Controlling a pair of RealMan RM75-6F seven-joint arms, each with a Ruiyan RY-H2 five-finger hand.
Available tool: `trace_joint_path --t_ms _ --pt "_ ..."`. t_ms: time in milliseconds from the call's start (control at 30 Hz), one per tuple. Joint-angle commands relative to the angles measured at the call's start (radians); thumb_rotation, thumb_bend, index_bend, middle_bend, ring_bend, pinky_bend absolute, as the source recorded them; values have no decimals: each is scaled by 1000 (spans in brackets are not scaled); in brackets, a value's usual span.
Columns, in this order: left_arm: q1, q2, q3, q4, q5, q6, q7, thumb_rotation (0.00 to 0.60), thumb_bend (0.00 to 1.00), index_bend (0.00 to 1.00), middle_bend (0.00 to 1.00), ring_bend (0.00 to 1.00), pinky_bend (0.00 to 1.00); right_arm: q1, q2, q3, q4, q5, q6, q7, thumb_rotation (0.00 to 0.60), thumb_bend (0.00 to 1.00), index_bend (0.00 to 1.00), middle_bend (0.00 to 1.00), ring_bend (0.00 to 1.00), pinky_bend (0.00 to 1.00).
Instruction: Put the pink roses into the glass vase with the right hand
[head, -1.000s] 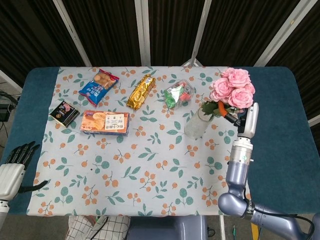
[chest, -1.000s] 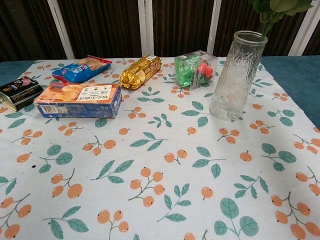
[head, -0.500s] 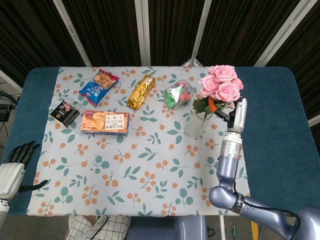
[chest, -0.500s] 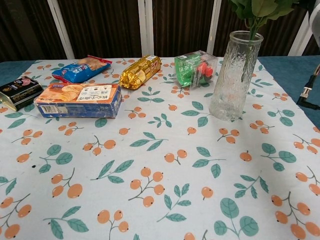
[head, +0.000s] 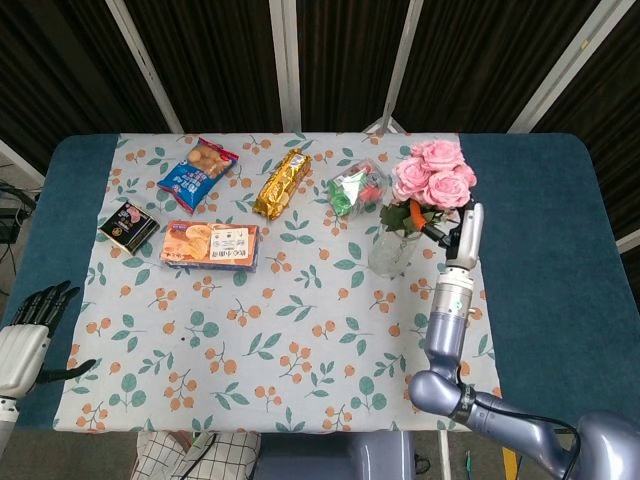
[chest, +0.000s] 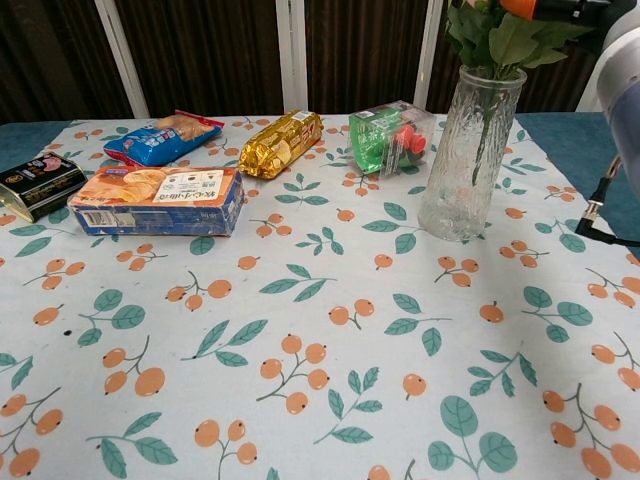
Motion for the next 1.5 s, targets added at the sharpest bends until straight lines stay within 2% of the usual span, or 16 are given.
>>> trace_joint_path --t_ms 33,133,200,267,333,500,767,1100,1267,1500 --pt "0 0 0 0 1 1 0 600 0 0 0 0 0 -10 -3 -5 -1 -5 7 3 600 313 429 478 452 326" --pt "0 0 1 0 2 1 0 600 0 0 0 0 0 -21 -1 -18 -6 -15 11 1 600 313 240 353 327 285" --pt "1 0 1 0 3 3 2 600 0 0 0 0 0 -29 8 -28 -17 -22 5 -8 600 313 63 219 201 208" --pt "1 0 2 -1 2 2 2 600 0 0 0 0 0 -37 17 -35 -33 -23 0 -18 600 312 4 131 121 157" --pt "2 1 3 -2 3 2 3 600 0 0 0 0 0 -47 29 -44 -53 -24 -5 -31 600 313 0 56 57 120" --pt "3 1 3 -3 3 4 6 600 0 0 0 0 0 -74 66 -65 -108 -24 -14 -71 600 312 0 3 11 96" --pt "5 2 7 -7 8 7 6 600 0 0 0 0 0 -150 148 -118 -229 -61 1 -105 600 313 0 0 0 42" --pt "8 4 13 -8 21 14 4 600 0 0 0 0 0 -293 331 -262 -387 -129 -16 -135 600 312 0 0 0 23" --pt "8 3 15 -9 24 13 9 600 0 0 0 0 0 -331 424 -332 -445 -165 -67 -153 600 312 0 0 0 23" --pt "6 0 13 -14 20 9 19 600 0 0 0 0 0 -310 458 -344 -457 -204 -111 -198 600 313 0 0 0 23"
